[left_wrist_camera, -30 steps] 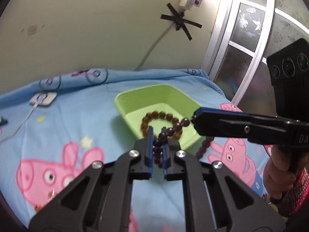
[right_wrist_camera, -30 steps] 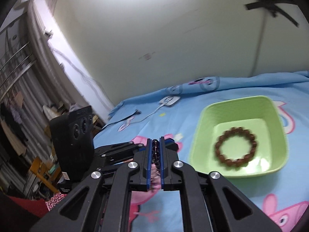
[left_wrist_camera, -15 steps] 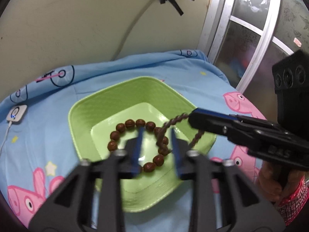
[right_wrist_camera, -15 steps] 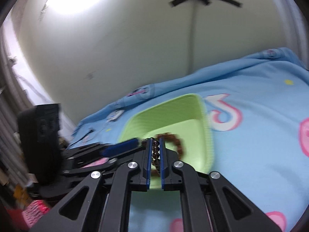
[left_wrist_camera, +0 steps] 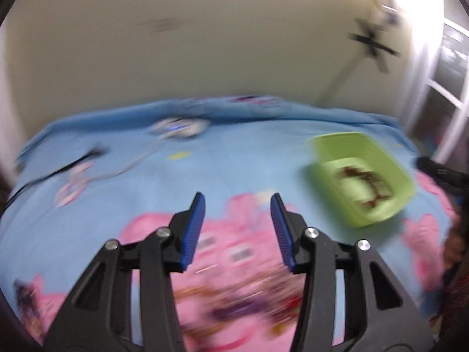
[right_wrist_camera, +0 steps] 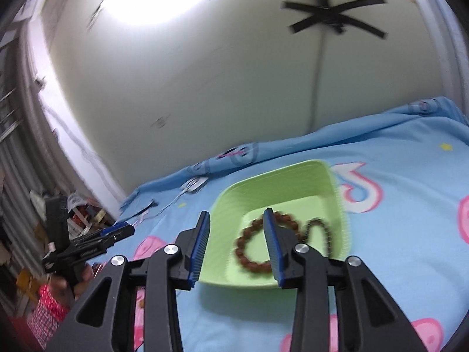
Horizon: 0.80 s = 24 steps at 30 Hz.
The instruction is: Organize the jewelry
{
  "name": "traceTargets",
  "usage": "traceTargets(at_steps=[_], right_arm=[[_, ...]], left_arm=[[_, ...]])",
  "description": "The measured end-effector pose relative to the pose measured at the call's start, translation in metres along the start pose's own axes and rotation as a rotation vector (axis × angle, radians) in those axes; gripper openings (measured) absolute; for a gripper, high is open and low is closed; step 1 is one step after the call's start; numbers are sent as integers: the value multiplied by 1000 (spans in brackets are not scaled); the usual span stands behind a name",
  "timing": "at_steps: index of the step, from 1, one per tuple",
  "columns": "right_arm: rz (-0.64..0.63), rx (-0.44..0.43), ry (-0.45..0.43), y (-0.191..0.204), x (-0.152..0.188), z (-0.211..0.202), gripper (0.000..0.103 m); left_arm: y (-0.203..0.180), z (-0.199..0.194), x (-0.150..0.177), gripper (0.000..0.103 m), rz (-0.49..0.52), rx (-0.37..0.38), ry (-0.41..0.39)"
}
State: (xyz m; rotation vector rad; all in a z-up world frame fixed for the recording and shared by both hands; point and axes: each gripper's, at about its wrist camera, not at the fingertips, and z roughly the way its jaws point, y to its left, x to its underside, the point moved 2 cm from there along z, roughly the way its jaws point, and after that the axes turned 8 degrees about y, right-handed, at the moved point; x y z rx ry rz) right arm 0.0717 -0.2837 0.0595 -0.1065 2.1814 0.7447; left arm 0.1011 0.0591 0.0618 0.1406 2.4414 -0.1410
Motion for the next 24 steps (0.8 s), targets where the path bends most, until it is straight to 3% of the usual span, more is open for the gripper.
traceTargets(at_steps=[3, 7, 14, 19, 24], right_arm=[[-70, -45, 75, 29, 9, 20, 19], [-162, -84, 185, 69, 27, 55, 19], [-342, -112, 361, 141, 62, 108, 6], [-443, -91, 444, 171, 83, 137, 6], [-583, -17, 490, 192, 100, 156, 7]], left_arm=[[52, -9, 29, 44, -104, -61, 36], [79, -11, 60, 44, -157, -59, 65], [71, -2, 94, 44, -107, -41, 115], [69, -6, 114, 44, -66, -59, 141], [79, -21, 119, 44, -82, -43, 100]])
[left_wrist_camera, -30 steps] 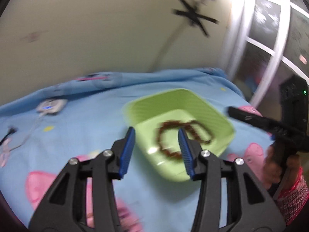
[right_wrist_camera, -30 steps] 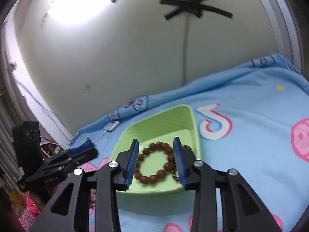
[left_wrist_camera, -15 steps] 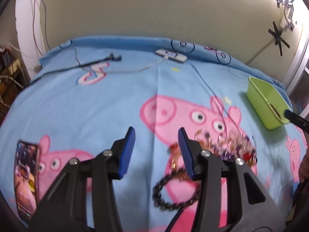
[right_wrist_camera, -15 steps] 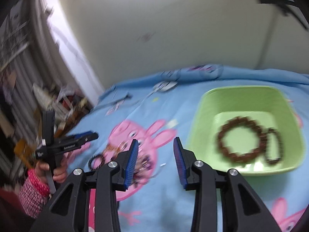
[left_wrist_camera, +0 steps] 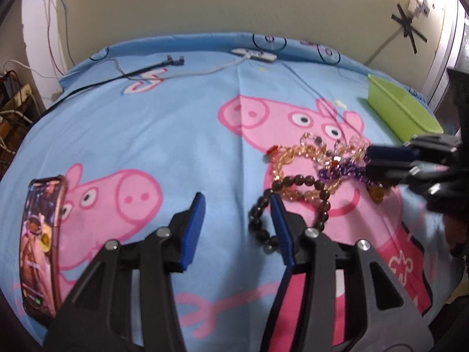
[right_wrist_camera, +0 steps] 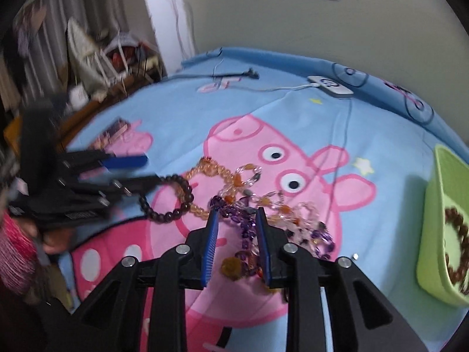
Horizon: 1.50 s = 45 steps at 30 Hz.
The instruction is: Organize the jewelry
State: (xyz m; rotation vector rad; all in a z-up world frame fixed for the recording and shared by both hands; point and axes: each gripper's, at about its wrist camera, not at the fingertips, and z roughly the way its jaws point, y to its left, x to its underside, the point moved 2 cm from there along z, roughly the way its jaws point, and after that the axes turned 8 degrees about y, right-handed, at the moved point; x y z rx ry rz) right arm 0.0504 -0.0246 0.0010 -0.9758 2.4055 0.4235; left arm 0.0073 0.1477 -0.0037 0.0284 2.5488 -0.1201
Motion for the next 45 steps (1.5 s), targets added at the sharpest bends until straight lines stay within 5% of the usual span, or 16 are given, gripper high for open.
traceTargets(at_steps=[5, 12, 15, 18, 30, 32, 34, 36, 45], right_arm=[[-87, 132, 37, 9, 0, 21, 0], [119, -94, -133, -20, -20, -51, 0], [186, -188, -170, -30, -28, -73, 0], [247, -293, -192, -39, -31, -85, 0], [252, -363, -333, -35, -42, -145, 0], [253, -375, -367, -36, -43, -158, 0], [253, -369, -409, -38, -43, -173, 0], [258, -351, -440, -42, -41, -184, 0], [332, -305, -519, -88, -21, -205, 0]], left_arm=[[3, -20, -5, 44, -27, 31, -64], [-14, -37, -17, 44, 7, 80, -127], [-29, -43, -23, 59, 41, 112, -155], [-44, -49, -29, 60, 81, 148, -192], [-119, -42, -52, 61, 273, 257, -236], [-127, -35, -58, 55, 283, 254, -239], [-131, -30, -64, 16, 277, 256, -218], [-131, -29, -73, 6, 249, 291, -195], [-155, -67, -118, 6, 273, 384, -273]])
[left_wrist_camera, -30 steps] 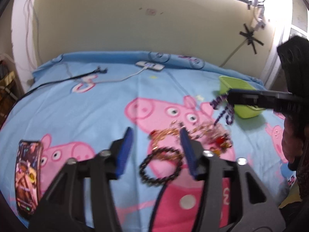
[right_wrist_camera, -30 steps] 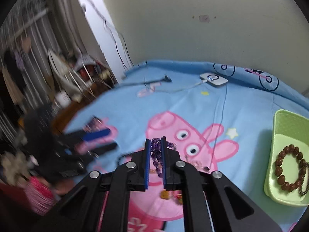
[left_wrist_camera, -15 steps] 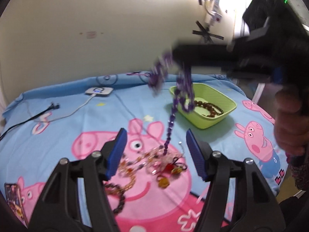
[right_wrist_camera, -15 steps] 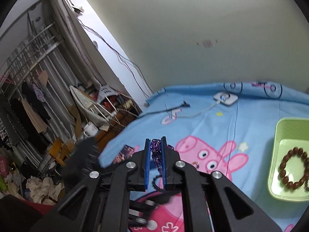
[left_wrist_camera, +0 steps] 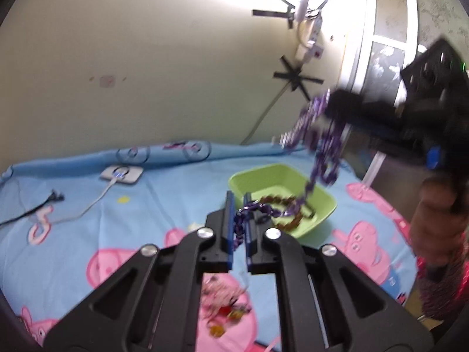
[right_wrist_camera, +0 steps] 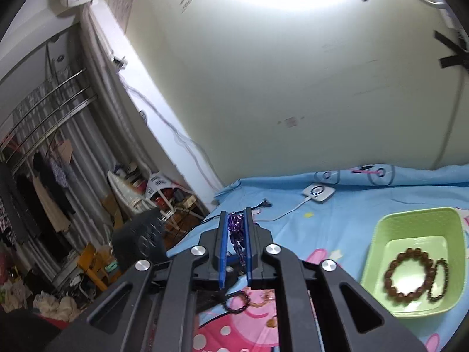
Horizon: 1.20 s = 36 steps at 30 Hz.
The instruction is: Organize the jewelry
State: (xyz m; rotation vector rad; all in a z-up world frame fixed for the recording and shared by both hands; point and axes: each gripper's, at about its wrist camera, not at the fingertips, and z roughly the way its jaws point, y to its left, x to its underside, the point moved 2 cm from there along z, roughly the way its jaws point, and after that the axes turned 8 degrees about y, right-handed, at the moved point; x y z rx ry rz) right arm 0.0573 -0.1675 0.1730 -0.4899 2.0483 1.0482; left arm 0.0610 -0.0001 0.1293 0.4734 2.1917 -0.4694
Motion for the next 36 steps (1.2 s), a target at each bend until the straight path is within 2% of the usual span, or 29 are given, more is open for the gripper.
traceTargets(at_steps=[4, 10, 15, 20, 21, 22, 24, 26, 29, 32, 36], right_arm=[[40, 39, -32, -27, 3, -16, 0], [150, 100, -62, -86, 14, -37, 0], [244, 152, -48, -143, 28, -40, 0], [292, 211, -1, -182, 42, -26, 0], [291, 228, 8, -186, 44, -22, 0], [288, 246, 16, -189, 45, -19, 0], [276, 300, 24, -192, 45, -13, 2], [262, 311, -19, -188, 44, -18, 13], [242, 303, -77, -177, 42, -31, 14], [218, 284, -106, -164, 40, -39, 14], [190, 244, -102, -145, 45, -34, 14]], left_arm=[[-17, 19, -29, 6, 12, 63, 13], [-46, 76, -56, 6, 21, 129, 98], [-63, 130, -63, 6, 27, 121, 174], [-61, 178, -59, 6, -2, 70, 269], [-59, 185, -58, 9, -9, 54, 287], [-57, 194, -57, 22, -19, 30, 324], [-49, 203, -55, 31, -58, 0, 374], [-44, 195, -56, 31, -78, 10, 359], [-37, 173, -60, 31, -81, 15, 312], [-27, 134, -60, 31, -81, 10, 230], [-1, 94, -46, 31, -103, -37, 169]])
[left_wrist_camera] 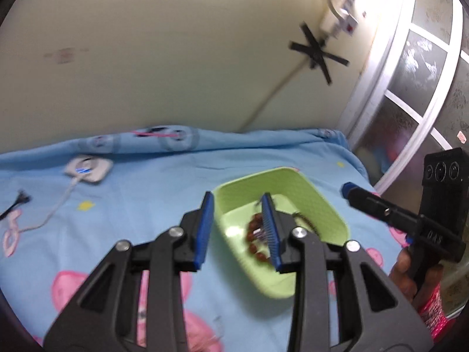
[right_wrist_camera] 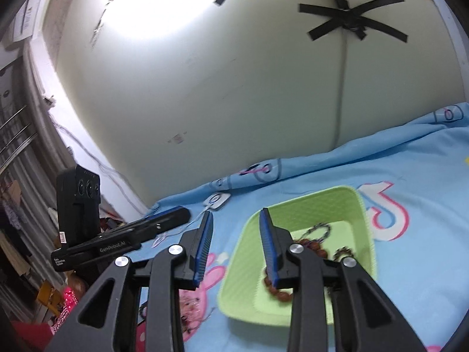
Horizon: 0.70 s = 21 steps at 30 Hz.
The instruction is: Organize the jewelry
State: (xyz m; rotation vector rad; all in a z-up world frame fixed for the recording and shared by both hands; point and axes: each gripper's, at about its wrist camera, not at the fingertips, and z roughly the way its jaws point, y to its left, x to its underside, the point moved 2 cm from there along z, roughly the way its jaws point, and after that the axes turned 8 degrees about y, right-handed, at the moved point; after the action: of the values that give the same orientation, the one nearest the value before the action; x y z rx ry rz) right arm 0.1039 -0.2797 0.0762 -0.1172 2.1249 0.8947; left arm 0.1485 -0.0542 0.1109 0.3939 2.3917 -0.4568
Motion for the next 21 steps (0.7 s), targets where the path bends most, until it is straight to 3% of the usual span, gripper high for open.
traceTargets(at_steps=[8, 13, 21], right_arm=[[-76, -68, 181, 44, 42, 44, 14], [-133, -68, 322, 70, 74, 77, 14], [-326, 118, 473, 95, 109, 129, 12]], left_arm=[[85, -38, 73, 31, -149, -135, 12], [115, -41, 113, 32, -212, -159, 56], [131, -45, 148, 31, -250, -148, 75]])
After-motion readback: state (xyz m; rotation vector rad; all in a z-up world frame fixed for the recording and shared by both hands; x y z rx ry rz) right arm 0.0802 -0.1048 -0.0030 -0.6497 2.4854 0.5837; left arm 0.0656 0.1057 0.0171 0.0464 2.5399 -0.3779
